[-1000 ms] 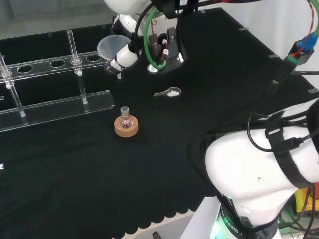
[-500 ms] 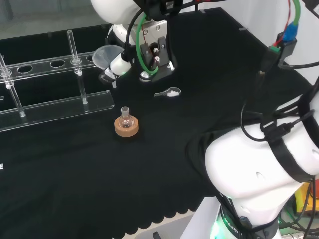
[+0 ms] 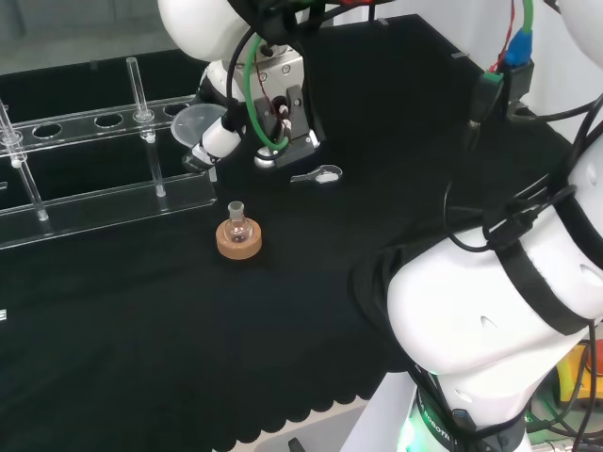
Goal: Place the funnel on the round-bottom flask.
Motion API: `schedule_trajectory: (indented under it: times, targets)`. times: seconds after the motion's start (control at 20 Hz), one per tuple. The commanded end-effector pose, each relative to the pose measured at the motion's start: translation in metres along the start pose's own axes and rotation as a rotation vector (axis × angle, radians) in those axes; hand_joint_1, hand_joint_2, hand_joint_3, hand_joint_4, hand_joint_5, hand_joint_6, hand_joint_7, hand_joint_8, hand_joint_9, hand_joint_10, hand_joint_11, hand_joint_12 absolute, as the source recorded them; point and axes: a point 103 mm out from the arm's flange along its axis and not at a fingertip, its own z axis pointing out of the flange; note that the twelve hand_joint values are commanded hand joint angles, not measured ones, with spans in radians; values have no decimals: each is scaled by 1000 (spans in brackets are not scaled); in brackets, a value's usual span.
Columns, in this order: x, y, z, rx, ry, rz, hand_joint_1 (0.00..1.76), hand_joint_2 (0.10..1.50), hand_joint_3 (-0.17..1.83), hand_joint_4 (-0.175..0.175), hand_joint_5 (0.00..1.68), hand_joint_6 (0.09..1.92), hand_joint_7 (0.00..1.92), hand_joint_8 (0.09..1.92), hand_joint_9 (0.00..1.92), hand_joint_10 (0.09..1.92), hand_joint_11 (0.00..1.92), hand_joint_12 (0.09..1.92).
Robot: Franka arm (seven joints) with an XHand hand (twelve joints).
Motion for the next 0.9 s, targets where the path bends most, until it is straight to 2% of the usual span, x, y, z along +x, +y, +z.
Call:
schedule_trajectory:
  times: [0.05,0.5,0.9]
  targets:
    - [-2,1,8,17,2,11,834,526,639,175,1043,265,1232,93,761,329,0,1234]
    - [-9,1,18,39,21,46,836,525,646,175,1041,269,1233,90,762,328,0,1234]
    - [-14,9,34,55,-45,64,839,525,653,175,1040,273,1233,88,762,326,0,1234]
